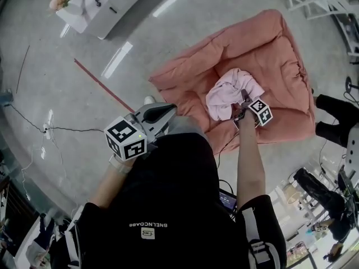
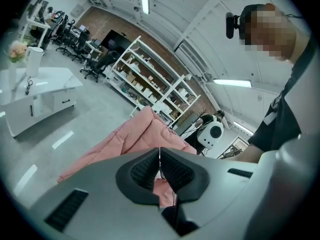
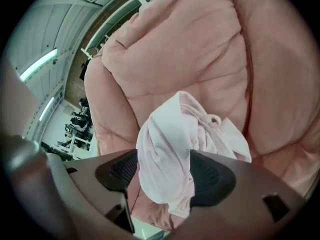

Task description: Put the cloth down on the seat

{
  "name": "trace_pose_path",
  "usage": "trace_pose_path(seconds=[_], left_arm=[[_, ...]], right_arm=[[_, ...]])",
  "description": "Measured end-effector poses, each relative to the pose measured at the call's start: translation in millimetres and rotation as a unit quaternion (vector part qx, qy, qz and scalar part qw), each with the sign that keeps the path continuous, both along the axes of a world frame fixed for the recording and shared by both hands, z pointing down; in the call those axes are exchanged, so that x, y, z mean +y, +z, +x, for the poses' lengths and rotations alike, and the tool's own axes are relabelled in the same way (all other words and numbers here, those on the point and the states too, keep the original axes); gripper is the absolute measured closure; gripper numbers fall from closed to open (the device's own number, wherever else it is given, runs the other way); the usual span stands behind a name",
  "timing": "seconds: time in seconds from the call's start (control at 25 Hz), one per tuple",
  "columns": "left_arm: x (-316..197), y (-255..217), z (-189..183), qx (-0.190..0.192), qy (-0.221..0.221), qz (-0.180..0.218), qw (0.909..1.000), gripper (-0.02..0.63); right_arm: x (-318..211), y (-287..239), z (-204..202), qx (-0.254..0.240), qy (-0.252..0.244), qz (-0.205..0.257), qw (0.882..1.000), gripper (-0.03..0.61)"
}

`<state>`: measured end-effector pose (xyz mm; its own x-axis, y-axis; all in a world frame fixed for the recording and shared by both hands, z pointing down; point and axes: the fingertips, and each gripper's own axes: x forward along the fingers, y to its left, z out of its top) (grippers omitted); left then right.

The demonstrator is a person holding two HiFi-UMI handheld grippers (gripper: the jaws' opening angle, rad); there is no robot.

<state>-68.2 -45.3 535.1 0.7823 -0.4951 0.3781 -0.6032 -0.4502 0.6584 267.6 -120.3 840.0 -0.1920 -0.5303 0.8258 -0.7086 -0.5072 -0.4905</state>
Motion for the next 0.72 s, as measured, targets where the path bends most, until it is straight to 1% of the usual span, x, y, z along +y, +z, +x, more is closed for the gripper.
trace_pose_path(seconds=[0.24,0.48,0.72], left_arm=[[-1,-18,-8,0.011,0.035,0.020,0.9991,0.594],[0,-40,-17,0.014,0.062,0.037,0.9973,0.594],[-1,-59,-29,0.025,0.087,0.053,0.9945,0.594]], right_arm=[[3,-44,-5,0.000,0.019,0.040,0.999,0.256],[16,-91,-18,-0.024,0.050,0.074,0.996,0.256],[22,-158,-46,-0.039,0.053,0.136,0.988,0.256]])
